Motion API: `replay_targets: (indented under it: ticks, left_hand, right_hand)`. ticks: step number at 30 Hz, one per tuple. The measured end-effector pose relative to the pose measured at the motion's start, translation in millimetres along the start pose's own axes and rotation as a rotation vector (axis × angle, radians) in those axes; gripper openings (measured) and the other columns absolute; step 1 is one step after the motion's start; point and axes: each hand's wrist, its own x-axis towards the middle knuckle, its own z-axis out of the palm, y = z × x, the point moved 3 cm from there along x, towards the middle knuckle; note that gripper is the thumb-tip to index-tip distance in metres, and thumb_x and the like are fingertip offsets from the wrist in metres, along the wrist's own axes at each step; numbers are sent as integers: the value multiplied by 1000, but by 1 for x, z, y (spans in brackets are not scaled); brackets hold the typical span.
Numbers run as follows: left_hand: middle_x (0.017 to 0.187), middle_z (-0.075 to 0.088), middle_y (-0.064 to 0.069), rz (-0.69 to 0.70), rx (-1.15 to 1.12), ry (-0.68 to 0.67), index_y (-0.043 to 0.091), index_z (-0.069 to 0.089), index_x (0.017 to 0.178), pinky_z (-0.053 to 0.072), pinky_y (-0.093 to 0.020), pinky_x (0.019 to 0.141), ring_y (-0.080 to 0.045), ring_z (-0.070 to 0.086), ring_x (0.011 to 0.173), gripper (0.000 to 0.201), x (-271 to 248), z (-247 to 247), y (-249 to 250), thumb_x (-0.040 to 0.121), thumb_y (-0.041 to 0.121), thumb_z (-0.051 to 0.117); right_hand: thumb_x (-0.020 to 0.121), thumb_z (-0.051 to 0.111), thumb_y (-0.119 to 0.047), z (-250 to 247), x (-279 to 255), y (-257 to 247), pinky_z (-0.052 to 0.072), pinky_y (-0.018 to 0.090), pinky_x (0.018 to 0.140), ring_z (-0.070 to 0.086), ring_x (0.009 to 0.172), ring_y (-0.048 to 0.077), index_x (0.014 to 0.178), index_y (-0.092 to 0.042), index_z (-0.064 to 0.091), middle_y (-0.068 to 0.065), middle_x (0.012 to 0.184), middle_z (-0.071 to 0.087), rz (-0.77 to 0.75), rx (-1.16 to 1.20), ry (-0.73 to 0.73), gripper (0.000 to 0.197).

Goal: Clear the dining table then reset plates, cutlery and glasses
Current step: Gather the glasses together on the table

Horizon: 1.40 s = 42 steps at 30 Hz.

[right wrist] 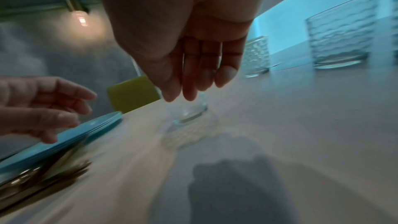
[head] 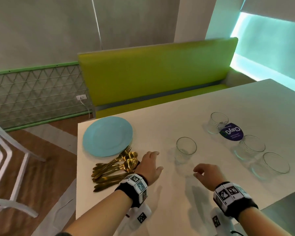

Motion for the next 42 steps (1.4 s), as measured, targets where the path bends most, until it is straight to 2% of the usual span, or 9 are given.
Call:
replay_targets:
  ticks: [9,15,20,23,29,32,35,39,42]
  left_hand:
    - [147,30,-9,-154,-185,-97,11,17,146,32,-33,112,-22,37,134,99,51,37,36,71,39,76]
    - [150,29,-6,-230,-226,-101,11,17,147,30,-30,113,-21,33,137,109,80,45,46,64,39,81]
    - [141,43,0,-209,-253,-98,16,33,139,34,-22,105,-16,42,130,97,96,46,50,59,29,85]
    - [137,48,3,-186,-273,-116,19,37,136,36,-21,103,-14,46,127,91,99,49,49,59,26,85]
    - [127,55,7,-181,-345,-99,24,43,129,41,-21,97,-12,53,118,84,108,52,48,55,29,84]
    - [116,56,12,-202,-375,-55,25,46,125,42,-18,92,-8,54,109,80,111,53,48,56,26,85]
    - [110,54,15,-215,-383,-37,26,47,124,41,-16,87,-5,53,103,77,112,53,48,57,25,84]
    - [114,57,13,-238,-401,-23,27,47,125,42,-15,86,-6,54,104,77,111,51,46,57,27,83]
    - [119,57,11,-267,-430,10,27,45,126,46,-20,90,-8,55,108,79,108,46,43,57,28,83]
  right_hand:
    - [85,64,-21,-37,33,69,40,24,86,61,100,24,120,-12,58,8,102,69,278,293,154,37]
    - [84,66,-24,-55,82,88,40,36,100,57,115,29,137,-11,39,12,119,64,407,464,160,60]
    - [76,74,-30,-63,127,99,46,41,99,58,112,33,141,-14,28,14,123,59,467,602,209,82]
    - [69,79,-28,-65,150,108,48,42,96,58,109,36,137,-10,31,18,121,59,498,680,268,85]
    - [68,82,-23,-74,181,119,35,40,107,42,131,34,147,-9,19,18,142,43,496,748,317,102]
    - [64,84,-21,-75,194,120,34,43,109,41,131,34,146,-11,23,15,143,42,476,757,347,102]
    - [61,86,-23,-73,204,122,40,43,102,50,120,35,136,-10,36,17,130,53,445,718,374,90]
    - [59,86,-29,-69,216,119,43,42,96,54,113,36,127,-8,41,19,122,55,388,640,358,84]
    - [64,84,-25,-67,220,116,39,40,99,53,116,33,125,-8,44,14,123,55,360,622,381,75]
